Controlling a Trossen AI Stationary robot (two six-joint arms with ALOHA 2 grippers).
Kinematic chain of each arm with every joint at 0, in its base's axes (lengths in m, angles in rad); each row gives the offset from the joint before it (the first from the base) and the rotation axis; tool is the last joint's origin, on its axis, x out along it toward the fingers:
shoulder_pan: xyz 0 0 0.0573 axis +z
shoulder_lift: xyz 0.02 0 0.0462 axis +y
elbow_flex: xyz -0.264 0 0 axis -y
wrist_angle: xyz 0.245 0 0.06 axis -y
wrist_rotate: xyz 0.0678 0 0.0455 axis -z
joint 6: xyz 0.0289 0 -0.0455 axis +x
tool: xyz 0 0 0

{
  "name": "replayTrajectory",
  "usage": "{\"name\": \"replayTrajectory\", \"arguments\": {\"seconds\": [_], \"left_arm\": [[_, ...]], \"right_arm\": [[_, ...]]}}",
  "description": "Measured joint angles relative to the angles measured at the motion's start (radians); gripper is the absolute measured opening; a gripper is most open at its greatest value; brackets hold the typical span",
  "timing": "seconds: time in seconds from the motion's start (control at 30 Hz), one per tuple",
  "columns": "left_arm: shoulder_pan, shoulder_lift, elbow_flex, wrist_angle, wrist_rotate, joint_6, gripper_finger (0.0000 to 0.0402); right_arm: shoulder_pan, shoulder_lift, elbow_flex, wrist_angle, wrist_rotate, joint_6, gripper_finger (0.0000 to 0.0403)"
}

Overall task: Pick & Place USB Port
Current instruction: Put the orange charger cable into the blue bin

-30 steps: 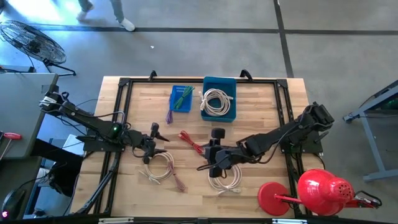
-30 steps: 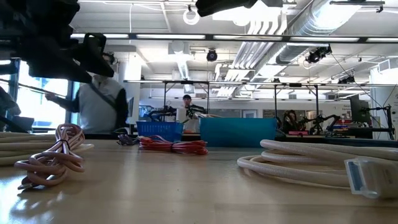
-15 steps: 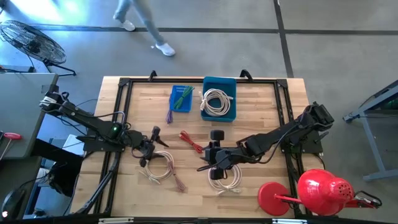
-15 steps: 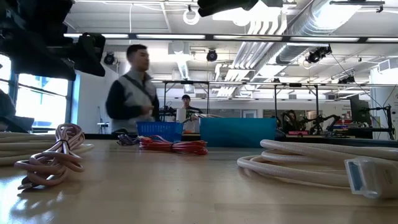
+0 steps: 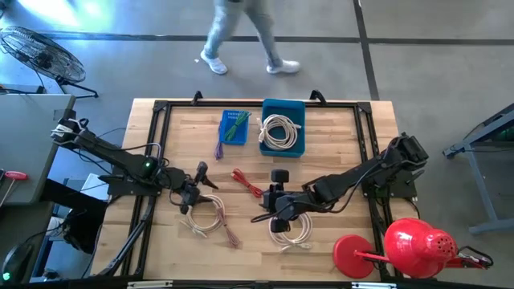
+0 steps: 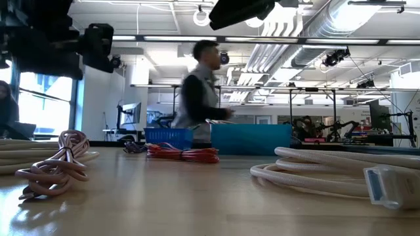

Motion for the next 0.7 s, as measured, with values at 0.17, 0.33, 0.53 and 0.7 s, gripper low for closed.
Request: {"name": "replayTrajectory", "arguments": {"seconds": [0.17, 0.33, 0.53, 0.7], "left_arm": [[0.0, 0.014, 0.101, -0.139, -0.033, -0.027, 0.0223], [0.001, 0.108, 0.206, -0.259, -0.104, 0.02, 0.0223], [0.001, 0.313, 0.315, -0.314, -0.128, 0.105, 0.0223], [0.001, 0.476, 0.401, -0.313, -0.205, 0.181, 0.0223]], "right_arm": [[-0.002, 0.002, 0.0, -0.003, 0.008, 0.0, 0.0134], [-0.002, 0.002, 0.0, -0.003, 0.006, -0.005, 0.0134], [-0.002, -0.007, 0.0, -0.002, 0.009, -0.025, 0.0134], [0.0, -0.024, 0.0, -0.02, 0.039, -0.016, 0.0134]]}}
